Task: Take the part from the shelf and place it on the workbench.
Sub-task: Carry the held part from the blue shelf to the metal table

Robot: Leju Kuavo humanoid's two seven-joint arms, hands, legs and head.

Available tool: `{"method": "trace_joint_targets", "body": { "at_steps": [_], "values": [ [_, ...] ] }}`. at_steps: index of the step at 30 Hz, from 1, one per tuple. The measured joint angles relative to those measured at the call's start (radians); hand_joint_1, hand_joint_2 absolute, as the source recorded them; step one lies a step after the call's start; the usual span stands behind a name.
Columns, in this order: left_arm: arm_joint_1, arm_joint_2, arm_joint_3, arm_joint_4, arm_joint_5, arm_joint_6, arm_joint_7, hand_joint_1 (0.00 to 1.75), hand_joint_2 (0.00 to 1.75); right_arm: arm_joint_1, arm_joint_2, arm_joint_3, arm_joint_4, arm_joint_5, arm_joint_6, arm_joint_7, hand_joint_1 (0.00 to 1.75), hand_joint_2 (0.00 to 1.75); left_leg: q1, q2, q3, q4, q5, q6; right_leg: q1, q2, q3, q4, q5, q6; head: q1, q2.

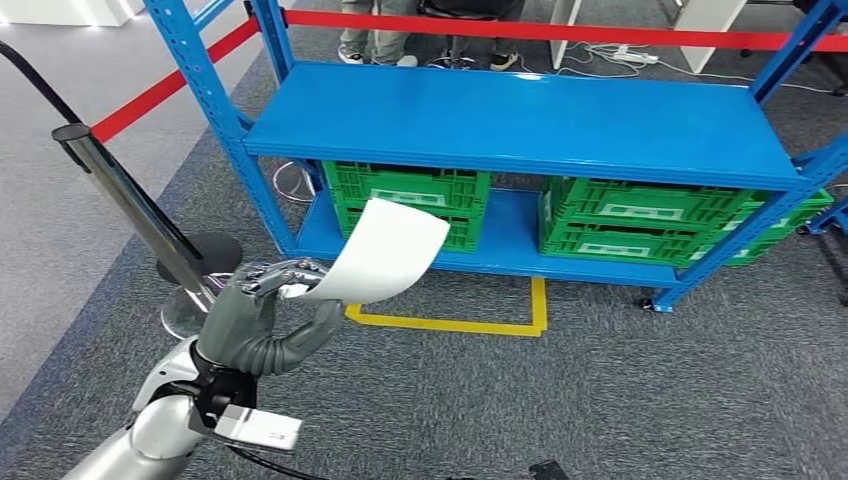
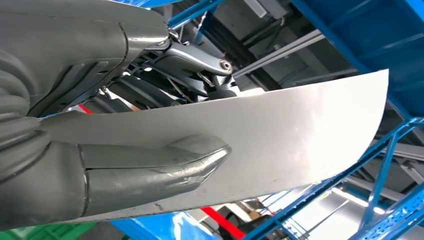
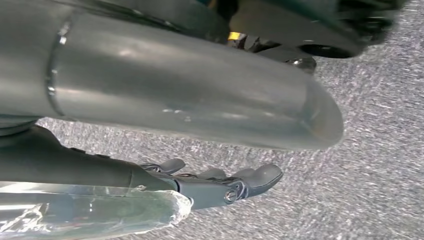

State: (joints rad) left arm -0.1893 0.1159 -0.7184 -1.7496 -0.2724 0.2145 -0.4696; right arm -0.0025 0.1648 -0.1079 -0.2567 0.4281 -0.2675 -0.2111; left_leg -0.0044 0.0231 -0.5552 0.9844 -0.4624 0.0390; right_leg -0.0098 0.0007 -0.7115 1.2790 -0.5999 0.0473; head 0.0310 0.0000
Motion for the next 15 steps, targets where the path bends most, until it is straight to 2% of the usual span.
{"method": "trace_joint_targets", "body": {
  "at_steps": [1, 2, 4, 5, 6, 8, 10, 12, 14, 15],
  "values": [
    [0.002, -0.001, 0.002, 0.0, 0.0, -0.001, 0.0, 1.75, 1.75, 0.002, 0.0, -0.001, 0.0, 0.0, 0.0, -0.001, 0.0, 0.0, -0.001, 0.003, -0.001, 0.0, 0.001, 0.0, 0.0, -0.001, 0.01, -0.01, 0.013, 0.0, 0.0, 0.0],
    [0.003, -0.002, 0.003, 0.001, 0.0, -0.001, 0.0, 1.75, 1.75, 0.003, 0.0, -0.003, 0.0, 0.0, 0.0, -0.001, 0.0, 0.0, -0.001, 0.006, -0.001, 0.001, 0.002, -0.001, 0.0, -0.003, 0.039, -0.057, 0.041, -0.001, 0.0, 0.0],
    [0.004, -0.004, 0.006, 0.001, -0.001, -0.002, 0.0, 1.75, 1.75, 0.001, 0.0, -0.005, 0.0, 0.0, -0.001, -0.002, 0.0, 0.0, -0.004, 0.01, -0.002, 0.005, 0.002, -0.005, 0.001, -0.015, 0.119, -0.196, 0.094, -0.005, 0.001, 0.0],
    [0.004, -0.005, 0.007, 0.001, -0.001, -0.003, 0.001, 1.75, 1.75, 0.0, 0.0, -0.006, 0.0, 0.0, -0.002, -0.003, 0.0, 0.0, -0.006, 0.011, -0.005, 0.007, 0.003, -0.01, 0.003, -0.02, 0.147, -0.246, 0.106, -0.01, 0.0, 0.0],
    [0.004, -0.006, 0.008, 0.001, -0.001, -0.005, 0.001, 1.75, 1.75, -0.001, 0.0, -0.006, 0.0, 0.0, -0.004, -0.004, 0.0, 0.0, -0.009, 0.013, -0.008, 0.01, 0.004, -0.015, 0.004, -0.023, 0.161, -0.273, 0.109, -0.015, -0.001, 0.0],
    [0.005, -0.008, 0.008, 0.001, -0.001, -0.008, 0.003, 1.75, 1.75, 0.0, 0.0, -0.007, 0.0, 0.0, -0.006, -0.006, 0.0, 0.0, -0.009, 0.017, -0.013, 0.013, 0.008, -0.025, 0.006, -0.019, 0.163, -0.282, 0.11, -0.026, -0.003, 0.0],
    [0.005, -0.009, 0.01, 0.001, 0.0, -0.01, 0.004, 1.75, 1.75, 0.003, 0.0, -0.009, 0.0, 0.0, -0.008, -0.007, 0.0, 0.0, -0.006, 0.011, -0.021, 0.03, -0.009, -0.035, 0.004, -0.016, 0.161, -0.285, 0.117, -0.039, -0.005, 0.0],
    [0.006, -0.009, 0.012, 0.001, 0.0, -0.012, 0.004, 1.75, 1.75, 0.001, 0.0, -0.01, 0.0, 0.0, -0.008, -0.007, 0.0, 0.0, -0.002, -0.004, -0.054, 0.111, -0.067, -0.046, 0.001, -0.012, 0.158, -0.288, 0.123, -0.05, -0.008, 0.0],
    [0.009, -0.009, 0.013, 0.001, 0.0, -0.015, 0.004, 1.75, 1.75, 0.0, 0.0, -0.01, 0.0, -0.001, -0.007, -0.007, 0.0, 0.0, 0.002, -0.011, -0.107, 0.238, -0.13, -0.052, 0.001, -0.005, 0.152, -0.288, 0.126, -0.054, -0.009, 0.0],
    [0.01, -0.009, 0.013, 0.001, 0.0, -0.016, 0.005, 1.75, 1.75, 0.001, 0.0, -0.011, 0.0, -0.002, -0.006, -0.007, 0.0, 0.0, 0.004, -0.011, -0.123, 0.278, -0.141, -0.054, 0.001, -0.001, 0.149, -0.288, 0.128, -0.055, -0.009, 0.0]
  ]
}}
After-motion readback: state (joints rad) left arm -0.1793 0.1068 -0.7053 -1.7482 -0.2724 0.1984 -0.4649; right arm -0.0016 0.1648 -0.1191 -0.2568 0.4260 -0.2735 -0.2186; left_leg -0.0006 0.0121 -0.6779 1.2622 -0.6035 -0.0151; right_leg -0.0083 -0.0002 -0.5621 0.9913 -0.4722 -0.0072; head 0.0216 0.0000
